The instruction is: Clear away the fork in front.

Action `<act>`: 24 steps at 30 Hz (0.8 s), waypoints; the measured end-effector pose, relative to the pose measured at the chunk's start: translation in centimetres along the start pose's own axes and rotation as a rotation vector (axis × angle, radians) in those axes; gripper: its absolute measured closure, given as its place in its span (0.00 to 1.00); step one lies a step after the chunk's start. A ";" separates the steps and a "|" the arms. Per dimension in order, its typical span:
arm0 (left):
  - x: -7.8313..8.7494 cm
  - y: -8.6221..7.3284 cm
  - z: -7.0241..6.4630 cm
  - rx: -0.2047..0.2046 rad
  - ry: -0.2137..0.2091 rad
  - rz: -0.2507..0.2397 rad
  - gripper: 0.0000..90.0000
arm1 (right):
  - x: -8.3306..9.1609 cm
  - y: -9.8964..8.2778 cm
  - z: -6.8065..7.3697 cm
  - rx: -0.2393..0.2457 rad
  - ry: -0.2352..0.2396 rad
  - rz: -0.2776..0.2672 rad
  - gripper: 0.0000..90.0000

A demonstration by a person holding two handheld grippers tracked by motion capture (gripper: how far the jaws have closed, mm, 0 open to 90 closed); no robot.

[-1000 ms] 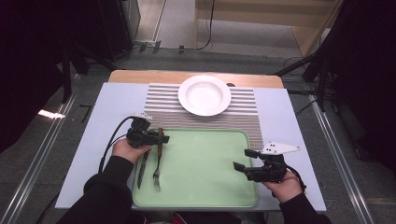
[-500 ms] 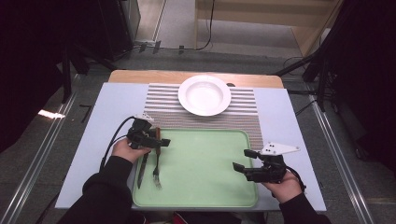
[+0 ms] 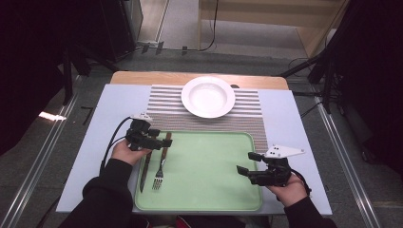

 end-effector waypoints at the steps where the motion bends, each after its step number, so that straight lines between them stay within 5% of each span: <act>1: 0.1 0.1 -0.2 -0.001 -0.001 -0.005 0.19 | 0.0 0.0 0.0 0.000 0.000 -0.002 0.30; 5: 0.4 0.2 -1.4 0.004 -0.068 -0.014 0.21 | 0.1 0.0 -0.1 -0.003 -0.001 -0.001 0.30; 11: 0.3 0.1 -2.5 0.012 -0.116 -0.003 0.44 | 0.1 -0.1 -0.1 -0.004 -0.003 -0.001 0.30; 24: -1.6 -0.3 -2.7 -0.012 -0.104 0.048 0.97 | 0.4 -0.4 -0.1 -0.014 -0.014 -0.001 0.30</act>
Point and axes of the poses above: each handheld gripper's, and its own axes: x roughly backward along the jaws, y roughly out of its top, z roughly to its left, the point moved 9 cm from there along -x, roughly forward along the jaws, and after that the axes turned 11 degrees about x, right-handed, at the moved point
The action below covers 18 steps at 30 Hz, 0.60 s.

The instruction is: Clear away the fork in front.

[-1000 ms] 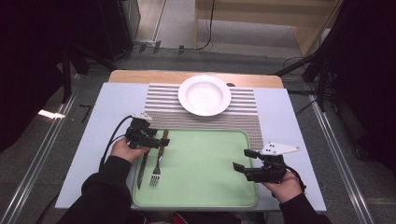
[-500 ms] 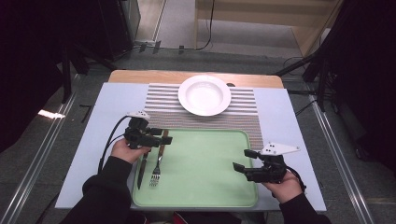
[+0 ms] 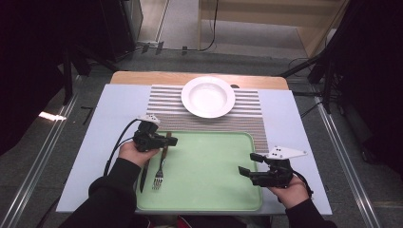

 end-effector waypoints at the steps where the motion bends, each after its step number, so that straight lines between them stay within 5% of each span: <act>1: -0.2 0.0 0.1 0.003 -0.003 0.008 0.99 | 0.0 0.0 0.0 -0.002 -0.002 0.000 0.30; 6: -1.6 -0.6 0.7 0.047 -0.002 0.044 0.99 | 0.2 -0.2 -0.1 -0.006 -0.006 0.002 0.30; 18: -1.7 -1.3 2.3 0.044 0.080 0.083 0.99 | 0.1 -0.1 0.0 0.015 -0.014 -0.008 0.30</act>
Point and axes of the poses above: each handheld gripper's, and its own axes: x roughly backward along the jaws, y roughly out of its top, z roughly to its left, the point moved 9 cm from there along -x, roughly forward along the jaws, and after that the axes turned 11 degrees about x, right-handed, at the moved point
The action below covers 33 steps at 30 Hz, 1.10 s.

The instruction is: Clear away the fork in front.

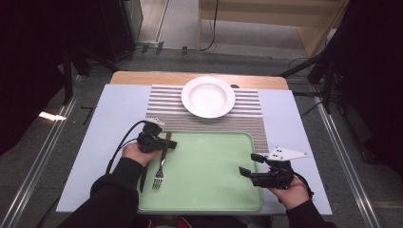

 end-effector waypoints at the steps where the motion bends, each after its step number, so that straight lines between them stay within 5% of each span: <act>1: 0.1 0.0 0.1 -0.002 0.000 -0.002 0.99 | 0.0 0.0 0.0 -0.001 -0.002 0.000 0.30; 12: 1.5 -0.8 1.2 0.047 0.018 -0.020 0.98 | -0.3 0.4 -0.1 0.007 0.010 -0.001 0.30; 18: 1.9 -1.0 0.8 0.036 -0.006 -0.024 0.95 | -0.5 0.5 -0.1 0.011 0.016 -0.005 0.30; 27: 3.5 -1.0 -1.5 -0.006 -0.107 -0.026 0.60 | -0.7 0.5 -0.1 0.005 0.040 -0.005 0.30; 33: 4.8 -0.4 -2.1 -0.077 -0.104 -0.120 0.42 | -0.7 0.4 -0.1 0.007 0.036 0.000 0.30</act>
Point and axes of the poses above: each handheld gripper's, and its own axes: x roughly backward along the jaws, y roughly out of its top, z roughly to its left, the point moved 9 cm from there along -x, roughly forward along the jaws, and after that the axes turned 11 degrees about x, right-handed, at the moved point
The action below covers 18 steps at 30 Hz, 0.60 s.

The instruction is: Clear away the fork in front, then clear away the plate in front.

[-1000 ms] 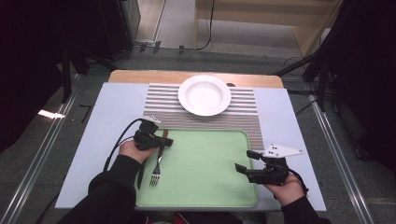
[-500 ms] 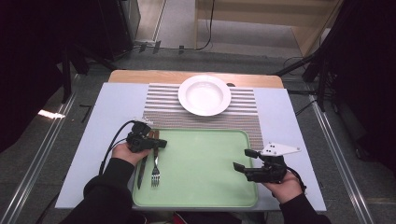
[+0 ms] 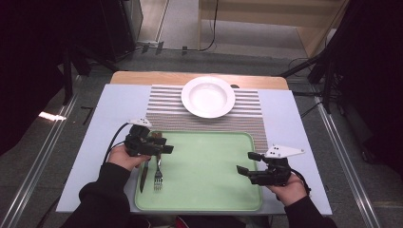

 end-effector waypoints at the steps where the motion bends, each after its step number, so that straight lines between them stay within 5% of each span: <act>1: 0.2 0.1 -0.1 -0.006 -0.007 -0.012 0.42 | 0.0 0.0 0.0 0.001 -0.001 0.001 0.30; 7: 1.0 1.2 -0.1 0.046 -0.041 -0.064 0.35 | 0.0 0.0 -0.1 0.003 -0.007 0.001 0.30; 12: 1.8 2.2 -0.1 0.040 -0.095 -0.089 0.27 | 0.0 0.0 -0.2 0.002 -0.011 -0.001 0.30; 18: 1.2 2.5 0.5 0.031 -0.049 -0.089 0.27 | 0.2 -0.1 -0.3 0.000 -0.018 -0.002 0.30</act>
Point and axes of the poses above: each handheld gripper's, and its own axes: x roughly backward along the jaws, y roughly out of its top, z roughly to its left, the point moved 9 cm from there along -x, roughly forward along the jaws, and after that the axes turned 11 degrees about x, right-handed, at the moved point
